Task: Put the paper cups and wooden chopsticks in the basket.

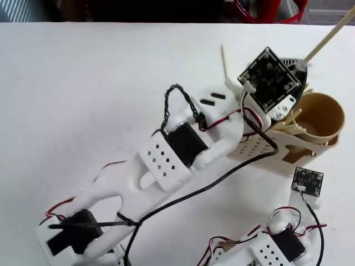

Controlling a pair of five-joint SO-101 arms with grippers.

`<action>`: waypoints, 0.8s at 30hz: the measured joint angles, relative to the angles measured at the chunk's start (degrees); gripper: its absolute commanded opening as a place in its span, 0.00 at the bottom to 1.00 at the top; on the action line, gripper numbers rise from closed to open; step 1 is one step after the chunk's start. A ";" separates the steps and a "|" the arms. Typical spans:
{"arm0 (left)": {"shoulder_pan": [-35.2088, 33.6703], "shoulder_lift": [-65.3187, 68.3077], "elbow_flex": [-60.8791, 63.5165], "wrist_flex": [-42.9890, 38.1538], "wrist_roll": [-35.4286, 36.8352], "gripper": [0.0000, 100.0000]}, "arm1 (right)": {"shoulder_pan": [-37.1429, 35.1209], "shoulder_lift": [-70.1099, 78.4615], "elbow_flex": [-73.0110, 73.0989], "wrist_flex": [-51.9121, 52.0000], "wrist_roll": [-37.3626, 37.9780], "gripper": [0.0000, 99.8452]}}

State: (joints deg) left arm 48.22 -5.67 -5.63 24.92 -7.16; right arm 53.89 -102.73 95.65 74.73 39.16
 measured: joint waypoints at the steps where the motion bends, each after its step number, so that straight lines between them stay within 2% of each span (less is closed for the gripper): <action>1: 0.00 0.00 1.32 -0.88 0.00 0.03 | 0.00 0.00 0.00 0.00 0.00 0.09; 15: 0.00 0.09 3.78 -2.02 -0.09 0.03 | 0.00 0.00 0.00 0.00 0.00 0.09; 19: 0.00 0.09 3.78 -2.02 -0.09 0.09 | 0.00 0.00 0.00 0.00 0.00 0.09; 24: 0.00 0.09 3.78 -1.76 -0.09 0.09 | 0.00 0.00 0.00 0.00 0.00 0.09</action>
State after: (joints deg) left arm 48.22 -5.58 -1.85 23.16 -7.25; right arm 53.89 -102.73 95.65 74.73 39.16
